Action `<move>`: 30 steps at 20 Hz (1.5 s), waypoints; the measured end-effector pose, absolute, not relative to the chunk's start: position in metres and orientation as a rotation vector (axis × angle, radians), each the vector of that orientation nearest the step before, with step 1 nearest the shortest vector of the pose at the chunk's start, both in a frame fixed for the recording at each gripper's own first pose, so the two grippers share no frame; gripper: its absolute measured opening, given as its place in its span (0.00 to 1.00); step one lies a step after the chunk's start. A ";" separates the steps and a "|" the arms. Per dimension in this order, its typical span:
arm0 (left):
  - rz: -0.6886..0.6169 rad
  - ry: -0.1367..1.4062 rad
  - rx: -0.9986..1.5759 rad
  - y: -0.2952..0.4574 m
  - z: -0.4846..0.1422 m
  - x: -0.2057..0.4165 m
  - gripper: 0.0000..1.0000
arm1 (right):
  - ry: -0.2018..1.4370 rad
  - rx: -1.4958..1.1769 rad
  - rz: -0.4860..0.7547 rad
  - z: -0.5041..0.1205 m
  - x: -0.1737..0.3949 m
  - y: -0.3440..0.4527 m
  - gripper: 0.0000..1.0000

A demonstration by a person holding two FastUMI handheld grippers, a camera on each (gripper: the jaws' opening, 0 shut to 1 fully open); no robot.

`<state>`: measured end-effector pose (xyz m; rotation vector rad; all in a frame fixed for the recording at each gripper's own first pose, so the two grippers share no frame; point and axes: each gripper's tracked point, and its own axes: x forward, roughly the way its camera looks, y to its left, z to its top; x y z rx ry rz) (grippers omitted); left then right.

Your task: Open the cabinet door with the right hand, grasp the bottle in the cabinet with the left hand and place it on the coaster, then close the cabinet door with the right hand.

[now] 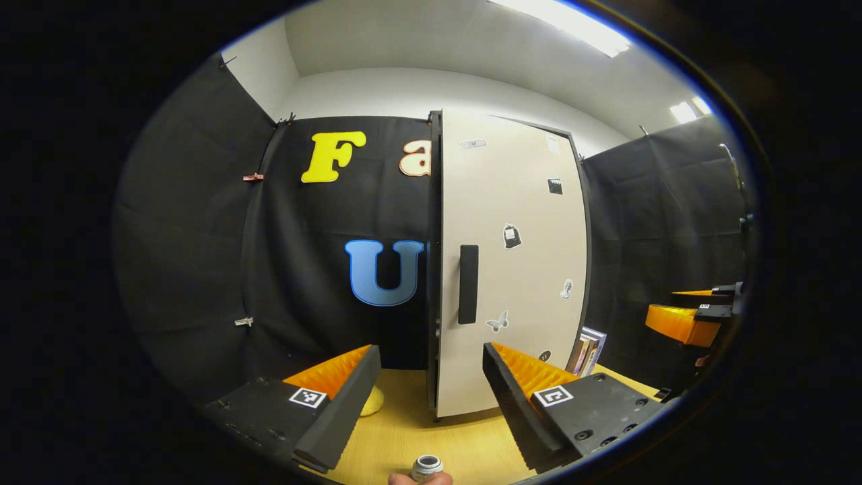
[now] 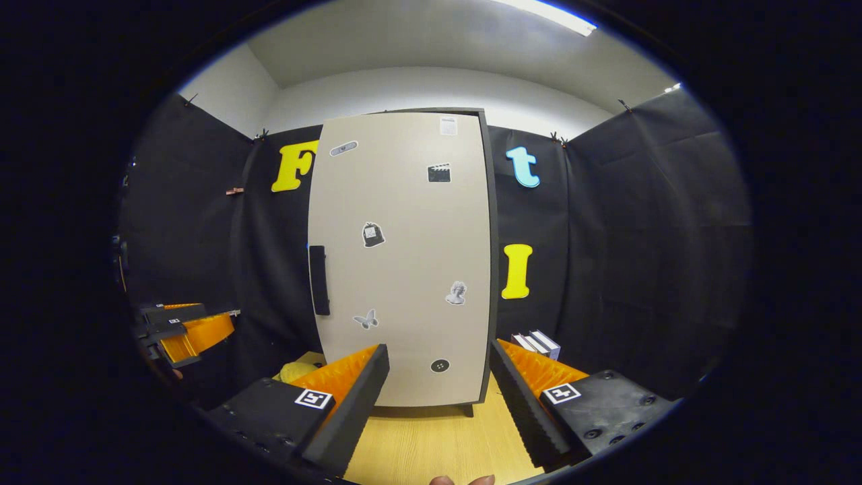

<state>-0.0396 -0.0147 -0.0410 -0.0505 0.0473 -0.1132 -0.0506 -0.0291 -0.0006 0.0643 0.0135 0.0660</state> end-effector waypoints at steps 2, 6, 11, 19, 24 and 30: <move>-0.113 0.048 -0.051 -0.015 -0.041 -0.038 0.95 | 0.015 0.067 0.064 0.000 -0.050 -0.031 0.98; -0.115 0.047 -0.051 -0.019 -0.042 -0.038 0.96 | 0.013 0.068 0.060 -0.001 -0.048 -0.035 0.98; -0.115 0.046 -0.053 -0.020 -0.043 -0.035 0.96 | 0.017 0.066 0.058 -0.002 -0.046 -0.038 0.98; -0.114 0.046 -0.046 -0.020 -0.044 -0.029 0.96 | 0.017 0.064 0.065 -0.012 -0.029 -0.035 0.97; -0.115 0.051 -0.047 -0.021 -0.041 -0.024 0.96 | 0.017 0.064 0.067 -0.012 -0.022 -0.036 0.98; -0.125 0.046 -0.040 -0.023 -0.041 -0.018 0.96 | 0.008 0.051 0.064 -0.008 -0.019 -0.036 0.98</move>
